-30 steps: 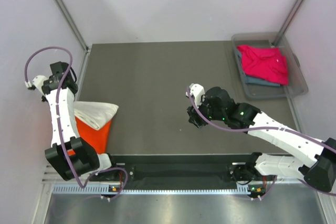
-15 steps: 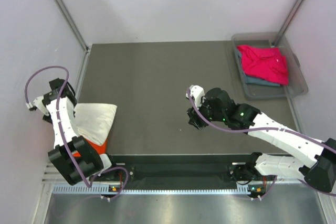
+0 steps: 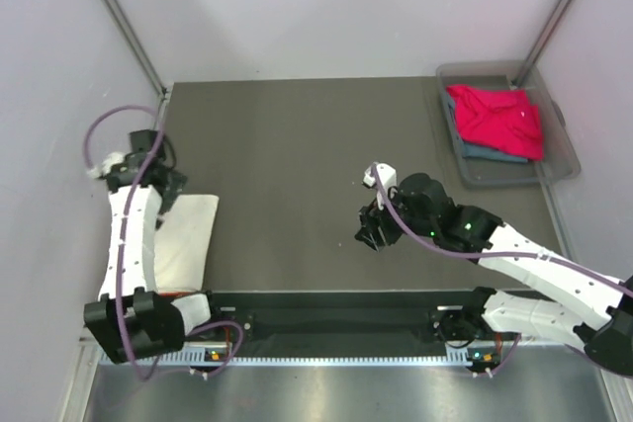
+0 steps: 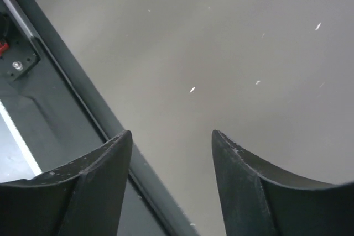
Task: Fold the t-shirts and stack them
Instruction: Neatly place the folded tshirt to the corner, then reset both grippers
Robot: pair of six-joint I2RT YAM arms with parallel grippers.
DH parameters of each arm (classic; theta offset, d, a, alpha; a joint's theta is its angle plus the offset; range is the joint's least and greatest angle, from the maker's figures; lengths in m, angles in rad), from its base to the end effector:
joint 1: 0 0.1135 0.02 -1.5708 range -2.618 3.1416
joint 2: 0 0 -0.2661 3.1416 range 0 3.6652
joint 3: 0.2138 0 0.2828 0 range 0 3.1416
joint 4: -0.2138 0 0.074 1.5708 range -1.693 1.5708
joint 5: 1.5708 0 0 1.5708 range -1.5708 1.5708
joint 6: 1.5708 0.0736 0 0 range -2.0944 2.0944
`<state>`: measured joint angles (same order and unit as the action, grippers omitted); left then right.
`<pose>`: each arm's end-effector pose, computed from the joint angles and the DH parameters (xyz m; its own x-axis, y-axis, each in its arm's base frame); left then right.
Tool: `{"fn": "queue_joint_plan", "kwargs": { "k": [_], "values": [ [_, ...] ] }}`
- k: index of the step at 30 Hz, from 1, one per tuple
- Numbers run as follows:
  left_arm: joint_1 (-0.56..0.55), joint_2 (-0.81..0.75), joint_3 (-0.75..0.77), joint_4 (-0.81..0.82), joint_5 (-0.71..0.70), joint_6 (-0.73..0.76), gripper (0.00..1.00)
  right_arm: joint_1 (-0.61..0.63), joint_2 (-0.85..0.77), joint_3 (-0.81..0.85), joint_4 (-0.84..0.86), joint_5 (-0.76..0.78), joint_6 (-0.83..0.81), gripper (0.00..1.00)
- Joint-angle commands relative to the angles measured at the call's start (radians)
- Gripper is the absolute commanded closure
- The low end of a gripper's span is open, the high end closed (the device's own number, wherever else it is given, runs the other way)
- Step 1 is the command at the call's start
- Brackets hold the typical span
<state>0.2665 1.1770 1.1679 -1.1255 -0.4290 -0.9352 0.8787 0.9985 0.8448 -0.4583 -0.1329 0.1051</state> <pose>0.2373 0.0965 0.2890 -0.1899 -0.8104 -0.5542 -0.9464 0.3013 -0.1162 0.1702 0.2206 0.2698 -0.4519 -0.3823 -0.8060 -0.7893 0.5924 0.1616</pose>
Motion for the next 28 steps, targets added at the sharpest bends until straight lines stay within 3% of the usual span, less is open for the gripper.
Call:
{"fn": "queue_joint_plan", "kwargs": {
  "k": [1,3,6,7,11,13,17,19,22,23,24,26,27,28],
  "values": [
    [-0.247,-0.051,-0.063,0.172,0.228,-0.079,0.15,-0.007,-0.086,-0.088,0.124,-0.007,0.194,0.38],
    [-0.385,-0.150,-0.207,0.371,0.365,-0.102,0.14,-0.006,-0.141,-0.182,0.214,0.019,0.333,0.35],
    [-0.487,-0.336,-0.424,0.545,0.565,-0.132,0.02,-0.007,-0.230,-0.329,0.357,0.056,0.519,0.27],
    [-0.498,-0.383,-0.482,0.664,0.623,-0.140,0.02,-0.007,-0.253,-0.370,0.400,0.062,0.563,0.25],
    [-0.503,-0.688,-0.738,0.886,0.924,-0.233,0.01,-0.007,-0.398,-0.608,0.619,0.128,0.810,0.00],
    [-0.503,-0.808,-0.861,0.947,1.039,-0.318,0.02,-0.006,-0.504,-0.683,0.667,0.182,0.881,0.00],
    [-0.503,-1.159,-0.984,1.036,1.095,-0.496,0.01,-0.004,-0.687,-0.876,0.698,0.239,1.074,0.00],
    [-0.504,-1.121,-1.014,1.157,1.203,-0.568,0.01,-0.001,-0.782,-0.921,0.628,0.263,1.161,0.00],
    [-0.506,-1.162,-1.048,1.378,1.204,-0.687,0.01,0.000,-0.883,-0.943,0.496,0.288,1.210,0.00],
    [-0.506,-1.153,-1.077,1.476,1.214,-0.752,0.01,0.000,-0.908,-0.960,0.494,0.285,1.205,0.00],
    [-0.506,-1.151,-1.152,1.706,1.204,-0.887,0.01,0.000,-0.951,-0.970,0.501,0.277,1.199,0.00],
    [-0.507,-1.162,-1.232,1.893,1.152,-1.002,0.01,0.000,-0.986,-0.963,0.490,0.279,1.184,0.00],
    [-0.506,-1.159,-1.296,2.064,1.085,-1.099,0.01,0.000,-0.998,-0.960,0.503,0.259,1.171,0.00],
    [-0.506,-1.156,-1.318,2.139,1.049,-1.137,0.01,0.000,-1.041,-0.958,0.586,0.236,1.136,0.00]
  ]
}}
